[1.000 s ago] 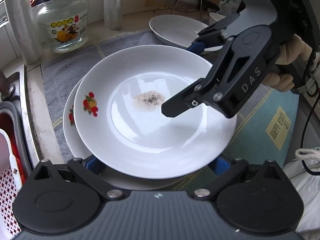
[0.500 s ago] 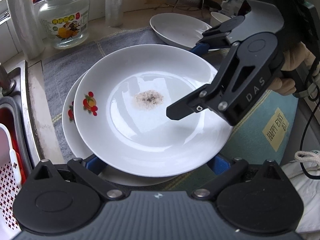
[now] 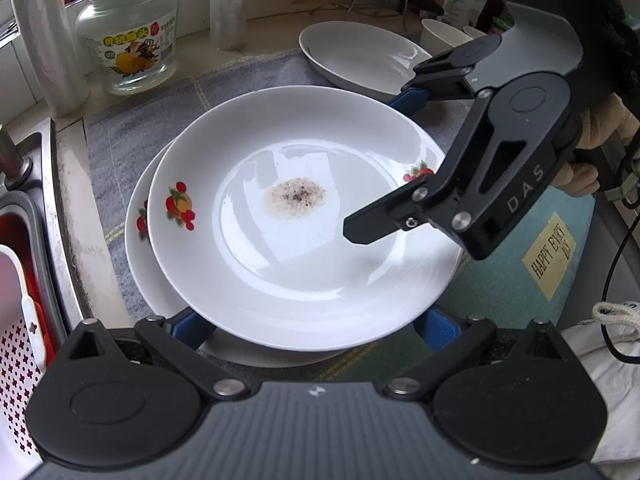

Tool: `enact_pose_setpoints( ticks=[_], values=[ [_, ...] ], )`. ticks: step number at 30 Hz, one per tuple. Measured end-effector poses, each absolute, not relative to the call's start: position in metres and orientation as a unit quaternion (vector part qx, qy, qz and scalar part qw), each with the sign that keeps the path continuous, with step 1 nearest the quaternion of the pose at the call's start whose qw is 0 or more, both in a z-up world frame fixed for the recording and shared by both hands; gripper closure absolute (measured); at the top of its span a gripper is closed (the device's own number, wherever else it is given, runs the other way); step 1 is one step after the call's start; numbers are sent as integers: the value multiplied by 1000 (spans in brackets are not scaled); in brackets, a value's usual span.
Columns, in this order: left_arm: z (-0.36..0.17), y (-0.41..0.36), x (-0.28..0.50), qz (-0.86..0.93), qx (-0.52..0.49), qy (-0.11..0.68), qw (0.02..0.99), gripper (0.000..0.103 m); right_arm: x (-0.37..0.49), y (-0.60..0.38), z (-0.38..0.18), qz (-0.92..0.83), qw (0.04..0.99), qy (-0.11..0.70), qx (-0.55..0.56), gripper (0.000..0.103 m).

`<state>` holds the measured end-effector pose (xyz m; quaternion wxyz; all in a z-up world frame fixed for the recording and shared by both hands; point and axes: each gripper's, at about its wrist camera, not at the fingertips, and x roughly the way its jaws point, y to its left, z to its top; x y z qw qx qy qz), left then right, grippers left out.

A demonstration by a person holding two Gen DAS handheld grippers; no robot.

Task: Organize plates and bowls
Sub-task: 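Set the stained plate flat on the stack and open the right tool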

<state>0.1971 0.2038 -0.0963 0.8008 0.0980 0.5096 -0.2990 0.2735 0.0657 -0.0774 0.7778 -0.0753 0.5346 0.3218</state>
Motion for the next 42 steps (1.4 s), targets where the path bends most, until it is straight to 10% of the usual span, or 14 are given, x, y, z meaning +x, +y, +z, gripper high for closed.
enact_pose_setpoints(
  ticks=[42],
  values=[
    [-101,189,222,-305,141,566,752,1,269,40,-62,306,798,519,20,0]
  ],
)
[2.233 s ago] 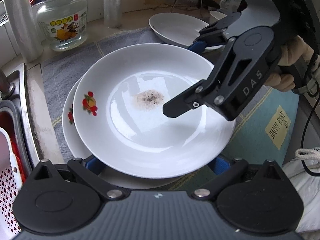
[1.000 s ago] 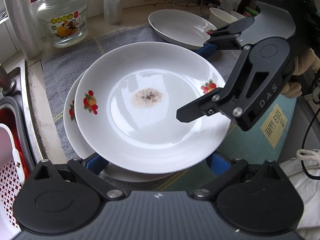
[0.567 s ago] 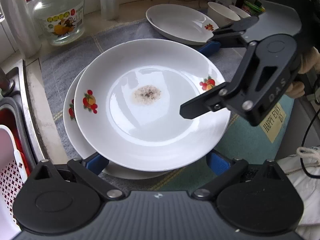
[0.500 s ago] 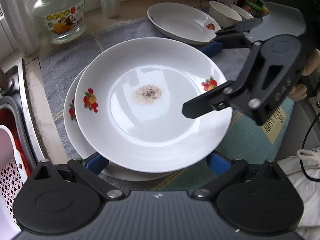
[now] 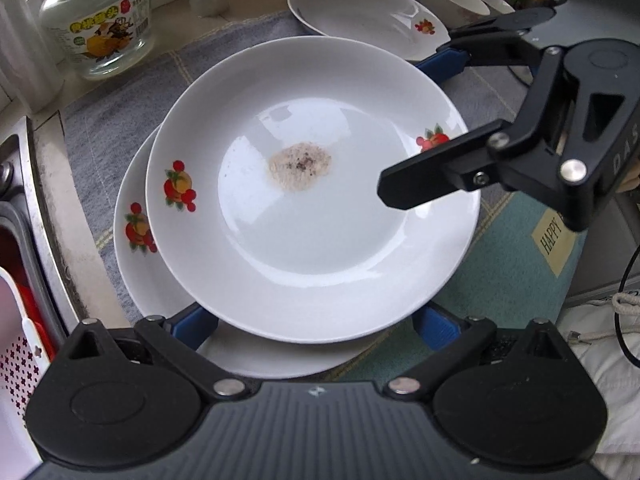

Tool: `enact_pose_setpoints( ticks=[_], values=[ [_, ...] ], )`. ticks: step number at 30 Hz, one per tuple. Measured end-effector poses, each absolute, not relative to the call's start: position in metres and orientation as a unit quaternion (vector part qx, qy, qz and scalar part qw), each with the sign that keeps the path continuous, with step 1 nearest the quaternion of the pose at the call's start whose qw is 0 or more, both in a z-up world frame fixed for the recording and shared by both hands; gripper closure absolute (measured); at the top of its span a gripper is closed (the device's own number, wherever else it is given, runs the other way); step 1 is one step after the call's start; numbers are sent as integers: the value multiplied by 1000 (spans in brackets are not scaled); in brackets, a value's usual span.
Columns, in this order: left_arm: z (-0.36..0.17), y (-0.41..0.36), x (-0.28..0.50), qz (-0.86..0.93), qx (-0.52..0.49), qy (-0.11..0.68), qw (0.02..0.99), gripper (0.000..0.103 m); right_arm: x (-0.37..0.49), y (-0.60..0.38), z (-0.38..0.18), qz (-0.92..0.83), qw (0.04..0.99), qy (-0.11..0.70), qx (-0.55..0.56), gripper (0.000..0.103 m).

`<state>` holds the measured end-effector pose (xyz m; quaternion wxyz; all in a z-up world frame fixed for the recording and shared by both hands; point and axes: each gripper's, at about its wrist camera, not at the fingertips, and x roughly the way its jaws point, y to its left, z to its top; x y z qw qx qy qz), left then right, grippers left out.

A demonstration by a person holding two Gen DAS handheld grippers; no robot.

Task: Organize plates and bowls
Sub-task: 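Set the stained plate flat on the stack and open the right tool, then move the right tool to the white fruit-print plate by the cutting board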

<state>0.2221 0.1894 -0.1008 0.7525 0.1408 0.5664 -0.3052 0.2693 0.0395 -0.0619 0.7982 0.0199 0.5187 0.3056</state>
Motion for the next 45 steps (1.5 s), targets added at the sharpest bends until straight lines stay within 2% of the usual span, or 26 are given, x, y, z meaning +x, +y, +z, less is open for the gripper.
enact_pose_setpoints(
  ticks=[13,28,45],
  values=[
    [-99,181,214,-303,172,566,747,1,267,28,-58,307,804,506,49,0],
    [-90,189,181,-235,206,526,791,1,253,41,-61,306,809,502,-16,0],
    [-75,203,150,-198,107,439,870,1,227,47,-59,276,834,466,-104,0]
  ],
)
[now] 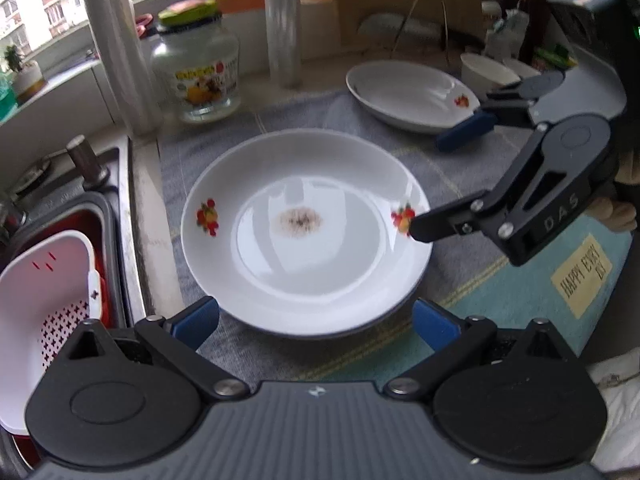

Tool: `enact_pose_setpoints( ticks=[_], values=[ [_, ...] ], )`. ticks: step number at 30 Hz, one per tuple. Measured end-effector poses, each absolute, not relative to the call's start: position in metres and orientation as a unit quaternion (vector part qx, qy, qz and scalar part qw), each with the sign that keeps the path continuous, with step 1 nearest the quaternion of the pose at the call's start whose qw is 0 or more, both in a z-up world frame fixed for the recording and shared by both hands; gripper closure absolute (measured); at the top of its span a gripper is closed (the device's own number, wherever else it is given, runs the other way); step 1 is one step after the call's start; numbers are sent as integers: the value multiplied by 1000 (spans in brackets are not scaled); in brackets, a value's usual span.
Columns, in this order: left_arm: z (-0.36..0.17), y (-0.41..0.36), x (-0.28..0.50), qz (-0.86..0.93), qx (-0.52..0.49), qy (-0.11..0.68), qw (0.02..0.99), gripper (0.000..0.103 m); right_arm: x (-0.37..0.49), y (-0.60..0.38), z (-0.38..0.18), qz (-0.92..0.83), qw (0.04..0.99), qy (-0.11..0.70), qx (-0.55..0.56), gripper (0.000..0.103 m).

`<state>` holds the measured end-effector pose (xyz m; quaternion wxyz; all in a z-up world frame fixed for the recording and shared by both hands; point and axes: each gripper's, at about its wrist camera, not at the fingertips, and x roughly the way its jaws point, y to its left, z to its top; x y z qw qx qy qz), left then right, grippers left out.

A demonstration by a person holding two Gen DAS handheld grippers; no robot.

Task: Organize plates and bowls
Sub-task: 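Move the right tool to the white fruit-print plate by the cutting board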

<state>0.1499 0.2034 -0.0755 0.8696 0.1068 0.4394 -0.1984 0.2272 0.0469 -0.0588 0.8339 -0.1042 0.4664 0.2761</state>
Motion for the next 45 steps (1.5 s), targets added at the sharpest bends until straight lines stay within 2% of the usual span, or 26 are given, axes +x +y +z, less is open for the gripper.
enact_pose_setpoints(
  ticks=[11,21,32,39,45],
  values=[
    [-60,192,148,-205,64,368,904,1,203,21,-46,195,871,432,-124,0],
    [-48,145,156,-189,27,323,927,1,203,-43,-42,171,895,399,-98,0],
    [-58,51,177,-117,22,325,938,1,269,-141,-40,190,900,385,-78,0],
    [-81,7,202,-89,34,354,931,1,314,-156,-37,231,884,401,-58,0],
    [-108,-14,229,-103,40,370,923,1,337,-148,-48,233,873,420,-84,0]
  ],
)
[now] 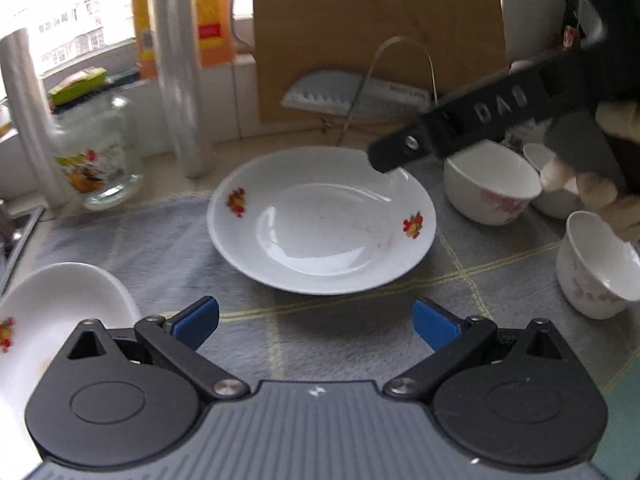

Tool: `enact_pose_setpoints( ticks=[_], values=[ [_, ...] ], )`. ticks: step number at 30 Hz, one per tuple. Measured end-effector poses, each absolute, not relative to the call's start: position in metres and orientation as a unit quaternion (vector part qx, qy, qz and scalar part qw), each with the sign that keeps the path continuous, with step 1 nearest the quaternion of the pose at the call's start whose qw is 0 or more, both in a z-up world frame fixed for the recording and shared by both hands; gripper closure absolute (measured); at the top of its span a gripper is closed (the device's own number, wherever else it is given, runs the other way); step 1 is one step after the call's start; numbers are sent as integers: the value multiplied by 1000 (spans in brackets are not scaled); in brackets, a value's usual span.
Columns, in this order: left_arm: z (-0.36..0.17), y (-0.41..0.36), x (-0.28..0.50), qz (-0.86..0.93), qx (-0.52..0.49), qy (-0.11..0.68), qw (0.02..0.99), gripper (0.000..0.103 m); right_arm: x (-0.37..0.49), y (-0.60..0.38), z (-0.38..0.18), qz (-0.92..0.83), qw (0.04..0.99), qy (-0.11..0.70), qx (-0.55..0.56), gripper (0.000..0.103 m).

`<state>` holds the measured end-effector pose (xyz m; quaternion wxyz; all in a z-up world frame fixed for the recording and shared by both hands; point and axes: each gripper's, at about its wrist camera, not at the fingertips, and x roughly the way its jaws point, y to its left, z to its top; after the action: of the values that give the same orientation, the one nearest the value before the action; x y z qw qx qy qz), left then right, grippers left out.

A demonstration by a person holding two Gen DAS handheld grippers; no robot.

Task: Organize plates and bowls
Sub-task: 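Move the right tool to the white fruit-print plate by the cutting board, then grasp the rim of the white fruit-print plate with the right tool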

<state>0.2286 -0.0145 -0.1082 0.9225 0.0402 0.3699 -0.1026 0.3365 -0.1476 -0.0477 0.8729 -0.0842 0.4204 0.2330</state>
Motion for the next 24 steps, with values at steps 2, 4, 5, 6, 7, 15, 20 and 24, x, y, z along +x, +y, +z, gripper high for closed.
enact_pose_setpoints(
  ticks=[2,4,5,6,7,15,20,24],
  values=[
    [-116,-19,235,-101,42,372,922,1,342,-145,-51,240,867,427,-89,0],
    [-124,-20,242,-99,38,378,920,1,349,-141,-55,246,861,435,-95,0],
    [-127,-21,245,-100,34,384,917,1,352,-140,-57,248,859,438,-97,0],
    [-130,-20,248,-99,31,388,916,1,355,-139,-58,251,857,440,-99,0],
    [-133,-21,251,-98,30,391,915,1,359,-139,-59,255,854,443,-99,0],
    [-135,-26,261,-85,35,381,920,0,400,-137,-74,295,824,475,-93,0],
    [-135,-27,261,-86,33,373,923,1,425,-130,-84,322,796,503,-101,0],
    [-138,-26,259,-82,31,363,928,0,440,-120,-91,349,773,518,-114,0]
  ],
)
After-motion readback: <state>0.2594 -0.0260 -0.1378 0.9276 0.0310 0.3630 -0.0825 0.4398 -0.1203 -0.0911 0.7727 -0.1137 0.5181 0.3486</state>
